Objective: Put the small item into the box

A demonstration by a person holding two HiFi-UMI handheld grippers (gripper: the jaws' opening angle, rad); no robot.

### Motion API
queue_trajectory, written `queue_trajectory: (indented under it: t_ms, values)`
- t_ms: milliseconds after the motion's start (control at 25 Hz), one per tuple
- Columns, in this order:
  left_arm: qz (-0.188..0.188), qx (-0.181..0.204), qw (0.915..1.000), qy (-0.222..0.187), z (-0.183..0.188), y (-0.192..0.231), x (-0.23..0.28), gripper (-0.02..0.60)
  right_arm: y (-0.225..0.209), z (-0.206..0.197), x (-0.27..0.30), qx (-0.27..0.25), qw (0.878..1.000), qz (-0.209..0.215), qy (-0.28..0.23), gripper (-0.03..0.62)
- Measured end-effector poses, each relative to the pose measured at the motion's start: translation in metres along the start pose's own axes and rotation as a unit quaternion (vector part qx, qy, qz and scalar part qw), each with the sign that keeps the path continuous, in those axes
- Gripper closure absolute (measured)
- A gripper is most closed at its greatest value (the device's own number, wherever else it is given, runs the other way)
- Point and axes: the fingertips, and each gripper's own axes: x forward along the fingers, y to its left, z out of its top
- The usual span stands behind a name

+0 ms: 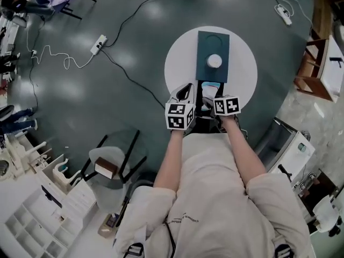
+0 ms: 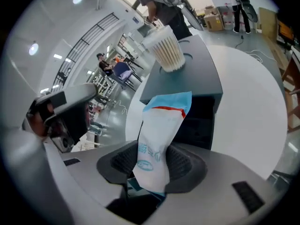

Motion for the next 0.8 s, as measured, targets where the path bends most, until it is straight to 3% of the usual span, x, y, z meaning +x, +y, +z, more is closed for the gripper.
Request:
queue_trajectory:
  t_ms: [200,600,800]
  values:
    - [0.002,0.016,0.9999,0.004,0.003,-0.001,0.009,0.560,-0.015,-0.016,0.013,-0.004,0.998,-0.030,0.054,0.396]
    - [0.008,0.015,0.9998,0.010,0.005,0.010,0.015,0.560,-0.027,-0.004,0.028,-0.001,0.993,-0.099,0.067,0.396]
    - [0.003,0.010,0.9999,0.010,0.005,0.009,0.019,0.560,-0.018,-0.007,0.032,0.000,0.995,-0.081,0.063,0.392]
